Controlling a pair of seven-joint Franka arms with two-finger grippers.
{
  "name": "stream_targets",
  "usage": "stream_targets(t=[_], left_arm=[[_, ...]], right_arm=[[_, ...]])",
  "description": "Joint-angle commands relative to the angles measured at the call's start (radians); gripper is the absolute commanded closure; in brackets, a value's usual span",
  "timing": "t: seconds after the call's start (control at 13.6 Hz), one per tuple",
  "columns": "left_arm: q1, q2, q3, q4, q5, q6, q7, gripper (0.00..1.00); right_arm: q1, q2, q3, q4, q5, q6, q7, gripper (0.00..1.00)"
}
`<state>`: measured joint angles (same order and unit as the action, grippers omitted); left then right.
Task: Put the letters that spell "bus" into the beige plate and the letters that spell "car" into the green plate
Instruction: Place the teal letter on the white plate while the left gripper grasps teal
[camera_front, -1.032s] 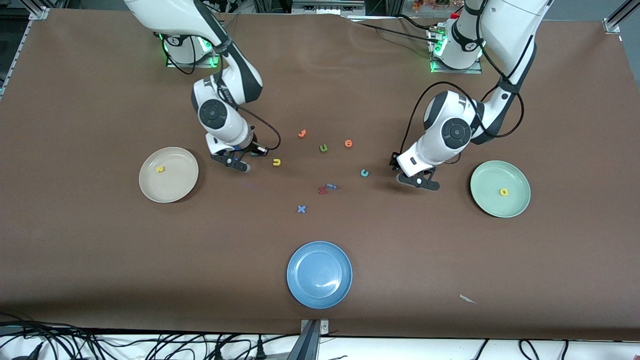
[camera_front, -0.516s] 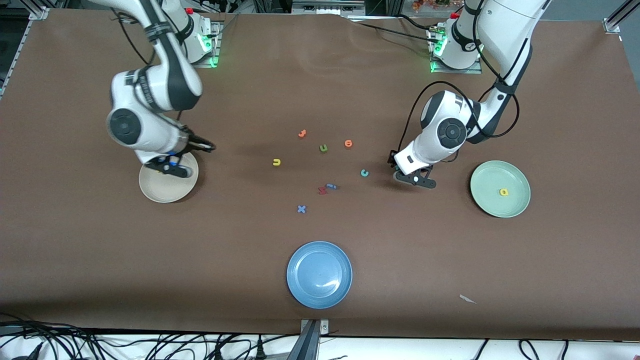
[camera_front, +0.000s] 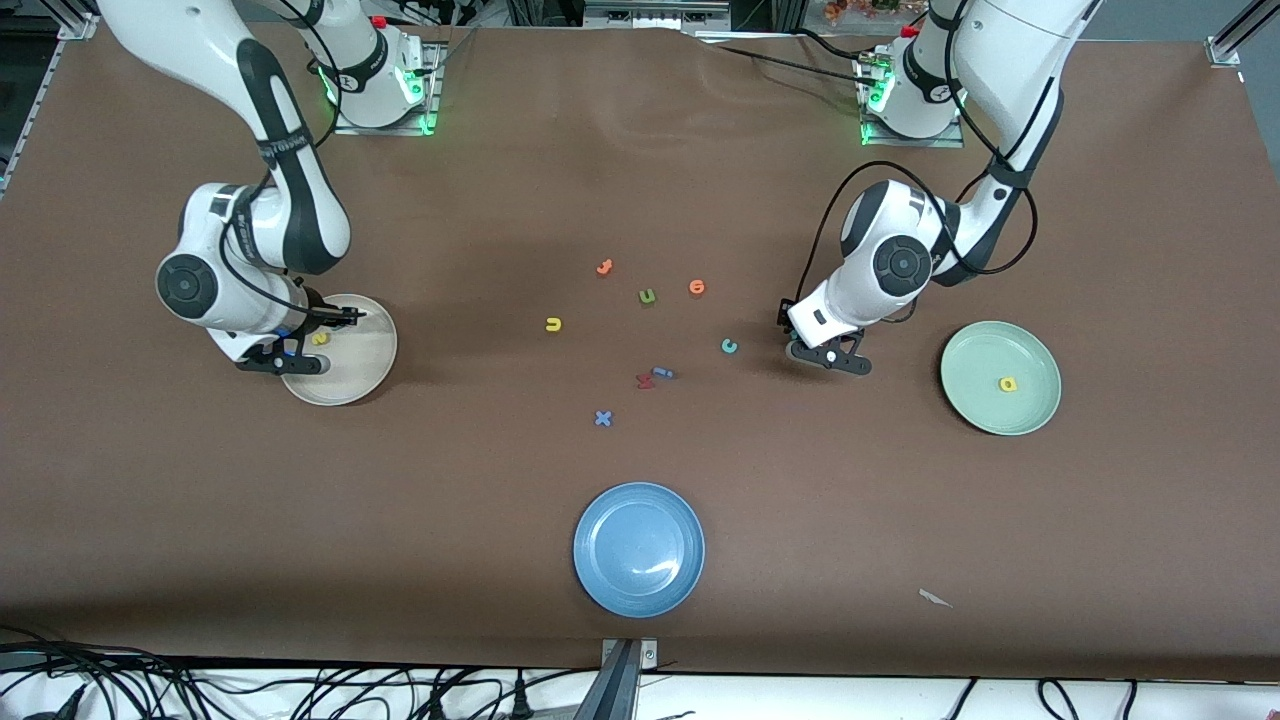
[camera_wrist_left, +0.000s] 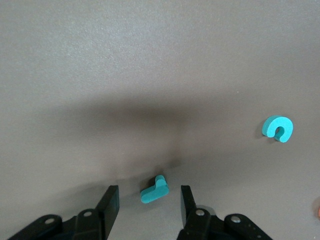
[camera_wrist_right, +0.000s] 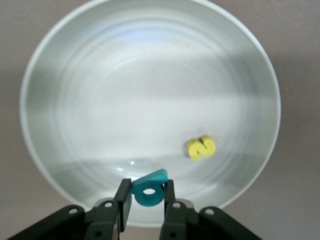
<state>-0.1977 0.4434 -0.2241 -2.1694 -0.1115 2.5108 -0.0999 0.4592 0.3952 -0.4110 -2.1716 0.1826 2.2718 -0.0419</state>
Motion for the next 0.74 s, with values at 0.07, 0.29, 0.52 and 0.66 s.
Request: stream_targets(t=[0.07, 0.29, 0.52, 0.66], left_arm=[[-0.019, 0.006, 0.002, -0.006, -0.01, 0.017, -0.004, 0.46], [-0.023, 0.02, 0.002, -0.004, -0.01, 0.02, -0.004, 0.46], [-0.031, 0.034, 0.003, -0.006, -0.002, 0.049, -0.004, 0.46], [-0.031, 0.034, 0.003, -0.006, 0.027, 0.049, -0.004, 0.61]], right_arm=[[-0.001, -0.012, 0.0, 0.0, 0.001, 0.003, -0.021, 0.0], [0.001, -0.07, 0.001, 0.016, 0.018, -0.096, 0.003, 0.01], [0.021, -0.136, 0.056, 0.027, 0.02, -0.153, 0.168, 0.01], [0.021, -0.151, 0.142, 0.053, 0.02, -0.155, 0.329, 0.01]])
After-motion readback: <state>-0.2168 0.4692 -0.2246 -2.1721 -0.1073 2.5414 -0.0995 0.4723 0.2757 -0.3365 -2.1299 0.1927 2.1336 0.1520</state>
